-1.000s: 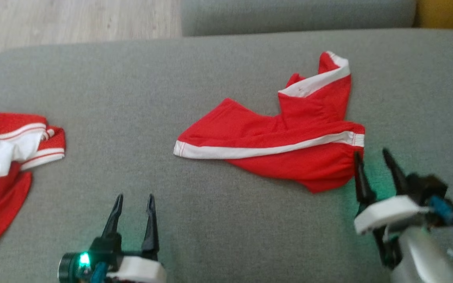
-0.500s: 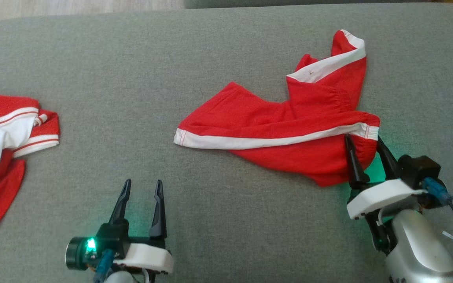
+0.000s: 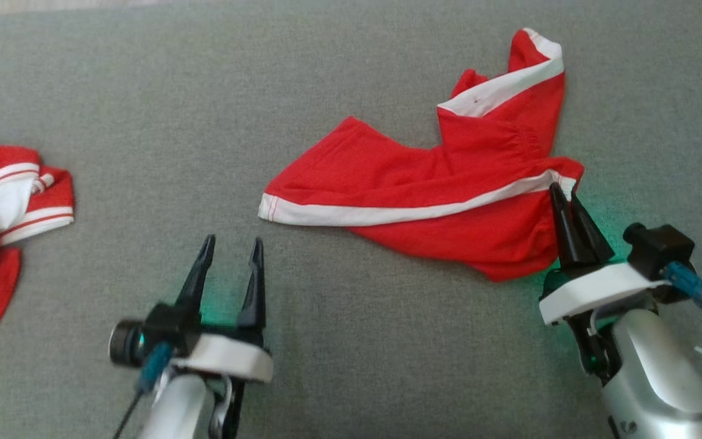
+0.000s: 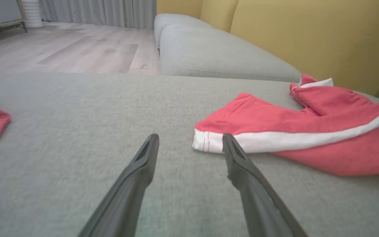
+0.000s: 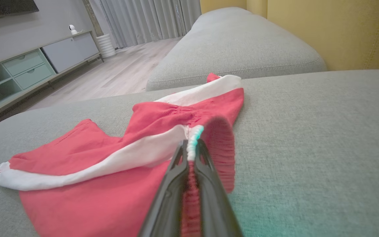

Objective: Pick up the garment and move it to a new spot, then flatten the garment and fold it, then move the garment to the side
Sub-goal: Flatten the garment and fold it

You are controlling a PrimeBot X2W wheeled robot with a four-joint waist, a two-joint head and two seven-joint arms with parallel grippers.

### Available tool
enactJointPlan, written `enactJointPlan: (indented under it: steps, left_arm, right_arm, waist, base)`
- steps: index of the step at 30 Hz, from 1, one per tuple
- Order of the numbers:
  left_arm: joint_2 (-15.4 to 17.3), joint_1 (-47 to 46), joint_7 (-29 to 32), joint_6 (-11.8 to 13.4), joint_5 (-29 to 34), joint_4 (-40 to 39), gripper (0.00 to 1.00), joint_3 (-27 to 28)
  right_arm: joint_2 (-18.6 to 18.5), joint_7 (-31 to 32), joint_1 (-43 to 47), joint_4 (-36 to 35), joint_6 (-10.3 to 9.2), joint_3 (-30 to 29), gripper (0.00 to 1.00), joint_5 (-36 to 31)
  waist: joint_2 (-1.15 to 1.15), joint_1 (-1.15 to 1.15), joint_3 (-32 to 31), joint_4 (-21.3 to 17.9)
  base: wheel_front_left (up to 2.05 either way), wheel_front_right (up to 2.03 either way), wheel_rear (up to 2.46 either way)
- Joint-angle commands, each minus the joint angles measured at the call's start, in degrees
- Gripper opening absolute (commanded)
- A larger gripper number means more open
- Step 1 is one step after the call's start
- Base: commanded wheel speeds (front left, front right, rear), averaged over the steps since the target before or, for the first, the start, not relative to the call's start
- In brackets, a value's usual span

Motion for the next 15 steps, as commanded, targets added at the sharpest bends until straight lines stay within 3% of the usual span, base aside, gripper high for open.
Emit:
enactJointPlan:
  steps: [1,6,15]
  left_arm:
    - [0.38,-3.22,-0.29,-0.81,-0.76,-0.82,1.0,1.0]
    - [0.38,-10.17,-0.29,-4.13,-4.63,5.05,1.0,0.75]
    - [0.38,-15.18,-0.29,-5.5,-7.15,15.77,1.0,-0.11]
  right_arm:
    - [-0.8,-0.62,-2.11,-2.09,-0.04,1.28,0.0,0.31]
    - [-1.01,-0.62,-3.28,-3.95,-0.04,3.07,0.0,0.44]
    - [-0.97,-0.62,-4.48,-5.56,-0.04,4.77,0.0,0.97]
  waist:
    - [0.0,0.0,0.77,-0.31]
    - [0.0,0.0,3.34,-1.86]
    - [0.0,0.0,5.18,-4.02]
  base:
    - [0.0,0.0,0.0]
    - [0.0,0.0,0.0]
    - [0.0,0.0,0.0]
